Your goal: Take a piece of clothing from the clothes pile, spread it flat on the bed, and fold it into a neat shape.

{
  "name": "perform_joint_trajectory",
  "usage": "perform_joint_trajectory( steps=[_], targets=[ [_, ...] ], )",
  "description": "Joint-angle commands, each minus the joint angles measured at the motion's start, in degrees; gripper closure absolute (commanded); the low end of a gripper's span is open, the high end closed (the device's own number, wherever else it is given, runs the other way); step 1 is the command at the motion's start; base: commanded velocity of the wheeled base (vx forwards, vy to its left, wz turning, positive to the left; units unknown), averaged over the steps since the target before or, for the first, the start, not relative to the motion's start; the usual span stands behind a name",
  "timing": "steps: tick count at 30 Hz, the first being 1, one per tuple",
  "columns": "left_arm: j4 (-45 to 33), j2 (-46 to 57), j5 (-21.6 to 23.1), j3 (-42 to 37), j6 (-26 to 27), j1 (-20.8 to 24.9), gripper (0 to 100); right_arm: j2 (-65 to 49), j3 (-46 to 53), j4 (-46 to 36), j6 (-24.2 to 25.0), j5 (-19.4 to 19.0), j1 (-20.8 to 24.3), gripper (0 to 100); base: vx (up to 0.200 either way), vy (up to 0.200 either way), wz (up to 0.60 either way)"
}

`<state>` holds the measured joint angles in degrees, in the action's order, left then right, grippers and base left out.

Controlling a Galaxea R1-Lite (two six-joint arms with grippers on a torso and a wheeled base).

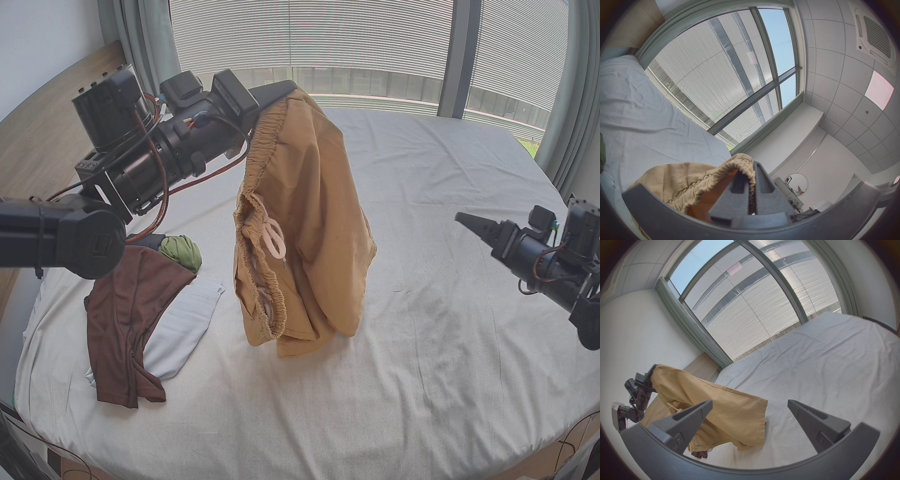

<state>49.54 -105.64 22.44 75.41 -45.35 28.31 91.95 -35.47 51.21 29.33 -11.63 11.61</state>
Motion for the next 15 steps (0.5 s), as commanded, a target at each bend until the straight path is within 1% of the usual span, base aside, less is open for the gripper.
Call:
perform_joint_trajectory(
  steps=[1,2,4,7,8,9,10,11,15],
  targets=[
    [0.38,-1.85,0.06,-1.14,0.52,-0.27,100,16.68,-6.54,3.19,2.31,-2.96,0.26,0,0.000,0.000,0.00],
    [0.38,-1.85,0.06,-1.14,0.52,-0.27,100,16.68,-6.54,3.19,2.31,-2.96,0.26,0,0.000,0.000,0.00],
    [0.38,-2.90,-0.03,-1.23,1.67,-0.62,100,20.11,-8.82,3.19,2.57,-4.37,0.44,0,0.000,0.000,0.00],
    [0.38,-2.99,-0.03,-1.58,1.76,-0.71,100,23.53,-11.20,3.28,4.42,-7.62,0.44,0,0.000,0.000,0.00],
    [0.38,-2.99,-0.03,-1.58,1.76,-0.71,100,23.53,-11.20,3.28,4.42,-7.62,0.44,0,0.000,0.000,0.00],
    [0.38,-3.08,-0.12,-2.02,1.76,-0.71,100,25.20,-12.87,3.19,5.83,-8.76,0.52,0,0.000,0.000,0.00],
    [0.38,-3.08,-0.12,-2.02,1.76,-0.71,100,25.38,-12.95,3.19,6.00,-8.85,0.52,0,0.000,0.000,0.00],
    [0.38,-3.16,-0.21,-2.46,2.02,-0.80,100,26.87,-14.62,3.19,7.23,-9.46,0.61,0,0.000,0.000,0.00],
    [0.47,-4.13,-0.12,-2.81,2.90,-1.85,100,29.60,-16.73,3.19,7.50,-10.96,0.52,0,0.000,0.000,0.00]
  ],
)
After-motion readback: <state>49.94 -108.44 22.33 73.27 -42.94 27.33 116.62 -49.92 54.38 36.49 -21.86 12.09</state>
